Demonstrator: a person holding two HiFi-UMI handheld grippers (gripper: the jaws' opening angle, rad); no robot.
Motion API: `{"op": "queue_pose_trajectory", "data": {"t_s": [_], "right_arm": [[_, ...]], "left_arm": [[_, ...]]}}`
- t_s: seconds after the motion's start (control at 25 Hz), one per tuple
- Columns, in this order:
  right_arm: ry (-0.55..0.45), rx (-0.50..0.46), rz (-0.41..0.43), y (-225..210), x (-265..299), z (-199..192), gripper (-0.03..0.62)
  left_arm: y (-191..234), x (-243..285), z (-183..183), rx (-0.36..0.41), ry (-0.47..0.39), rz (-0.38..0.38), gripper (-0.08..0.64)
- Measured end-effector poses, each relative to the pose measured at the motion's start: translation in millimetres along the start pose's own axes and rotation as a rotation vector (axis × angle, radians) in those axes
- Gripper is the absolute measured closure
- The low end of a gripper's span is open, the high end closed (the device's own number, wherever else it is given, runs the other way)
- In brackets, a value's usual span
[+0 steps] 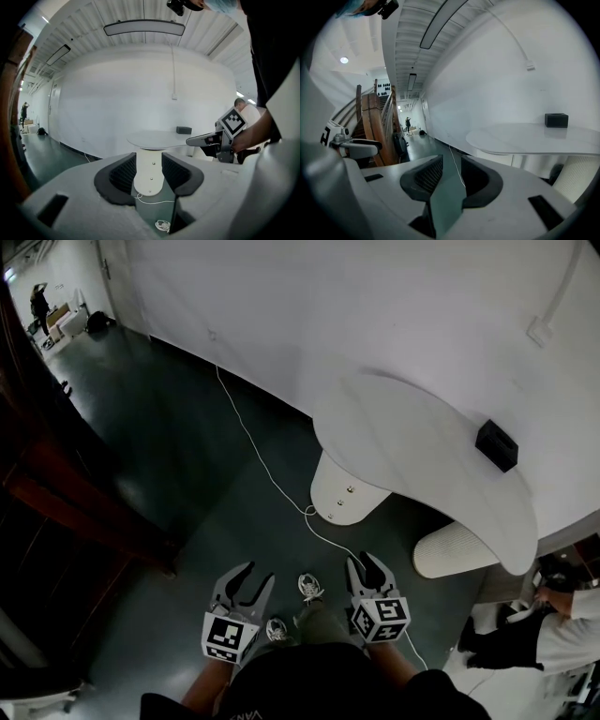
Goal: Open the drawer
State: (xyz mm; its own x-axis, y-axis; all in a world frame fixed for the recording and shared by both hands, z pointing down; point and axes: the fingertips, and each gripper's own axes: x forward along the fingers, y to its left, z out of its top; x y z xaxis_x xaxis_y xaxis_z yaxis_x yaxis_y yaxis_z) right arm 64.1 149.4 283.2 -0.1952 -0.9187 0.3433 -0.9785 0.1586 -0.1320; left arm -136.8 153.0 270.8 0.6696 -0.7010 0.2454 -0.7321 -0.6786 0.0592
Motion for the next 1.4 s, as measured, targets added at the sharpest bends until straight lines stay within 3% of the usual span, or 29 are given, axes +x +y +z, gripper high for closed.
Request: {"op": "queue_pose_trajectory", "data": {"t_s": [0.36, 0.64, 0.92, 1.12, 1.4], "right_arm": [[0.1, -0.013, 0.011, -53, 115, -21, 0.466], [0.195, -0.015, 0.0, -110, 217, -74, 0.46], [0.261, -0.045, -0.093, -163, 311, -140, 0.445], [0.296, -0.027, -0.154, -206, 369, -197, 0.445], [0.294, 0.013, -0.198, -253, 431, -242, 0.445]], "left_arm": [[52, 84, -31, -0.071, 0.085, 0.068, 0.397], [88, 173, -71, -0.021, 0.102, 0.069, 0.397], [103, 253, -131, -0.023, 0.153, 0.038, 0.397], [100, 307, -181, -0.098, 0.221, 0.032, 0.397], [111, 354, -232, -0.075, 0.262, 0.024, 0.397]]}}
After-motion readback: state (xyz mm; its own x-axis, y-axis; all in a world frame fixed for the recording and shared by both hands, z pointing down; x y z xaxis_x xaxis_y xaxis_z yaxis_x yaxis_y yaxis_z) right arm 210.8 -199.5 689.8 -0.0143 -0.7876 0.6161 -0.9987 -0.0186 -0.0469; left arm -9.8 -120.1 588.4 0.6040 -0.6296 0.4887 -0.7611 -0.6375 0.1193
